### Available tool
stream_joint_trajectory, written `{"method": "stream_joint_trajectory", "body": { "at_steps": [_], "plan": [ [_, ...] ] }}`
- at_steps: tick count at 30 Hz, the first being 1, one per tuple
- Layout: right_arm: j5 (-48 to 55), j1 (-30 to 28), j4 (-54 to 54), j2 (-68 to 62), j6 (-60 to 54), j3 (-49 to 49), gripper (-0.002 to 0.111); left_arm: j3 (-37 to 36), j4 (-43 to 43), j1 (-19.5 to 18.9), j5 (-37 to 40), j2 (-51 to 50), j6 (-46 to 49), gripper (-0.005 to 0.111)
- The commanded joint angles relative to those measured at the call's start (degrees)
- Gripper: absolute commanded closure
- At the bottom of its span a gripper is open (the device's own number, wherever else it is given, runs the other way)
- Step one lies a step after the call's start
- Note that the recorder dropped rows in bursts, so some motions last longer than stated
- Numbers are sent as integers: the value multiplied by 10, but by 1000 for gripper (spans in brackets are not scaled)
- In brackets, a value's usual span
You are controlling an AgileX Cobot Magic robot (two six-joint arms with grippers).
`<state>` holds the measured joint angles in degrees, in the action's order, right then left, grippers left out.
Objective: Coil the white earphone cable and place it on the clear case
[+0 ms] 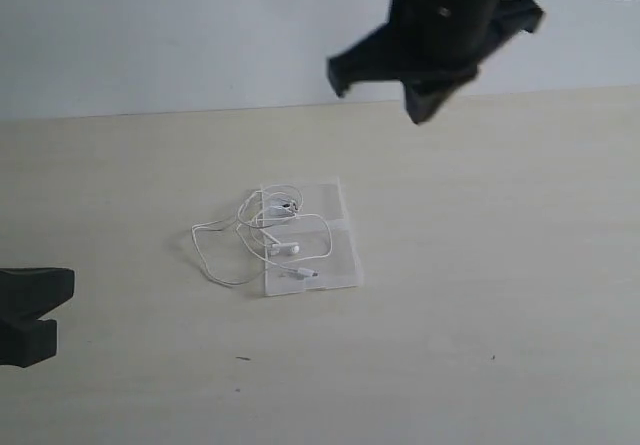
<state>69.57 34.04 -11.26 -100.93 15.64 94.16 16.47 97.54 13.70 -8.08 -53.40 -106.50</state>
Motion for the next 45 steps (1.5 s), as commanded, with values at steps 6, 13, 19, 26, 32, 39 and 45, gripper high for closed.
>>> {"method": "stream_joint_trajectory", "body": {
  "at_steps": [6, 13, 19, 26, 32, 39, 45],
  "plan": [
    [4, -2, -124, 315, 21, -386, 108, -3, 2, -1, 7, 1, 1, 107],
    [4, -2, -93, 460, 25, -446, 108, -3, 2, -1, 6, 1, 1, 107],
    [4, -2, -94, 525, 25, -446, 108, -3, 2, -1, 6, 1, 1, 107],
    [4, -1, -96, 593, 25, -446, 108, -3, 2, -1, 6, 1, 1, 107],
    [-154, -32, -54, 723, 40, -447, 108, -3, 2, -1, 5, 1, 1, 107],
    [-421, -187, -27, 871, 39, -528, 108, -3, 2, -1, 5, 1, 1, 107],
    [-461, -303, 67, 959, 41, -648, 108, -3, 2, -1, 5, 1, 1, 107]
  ]
}}
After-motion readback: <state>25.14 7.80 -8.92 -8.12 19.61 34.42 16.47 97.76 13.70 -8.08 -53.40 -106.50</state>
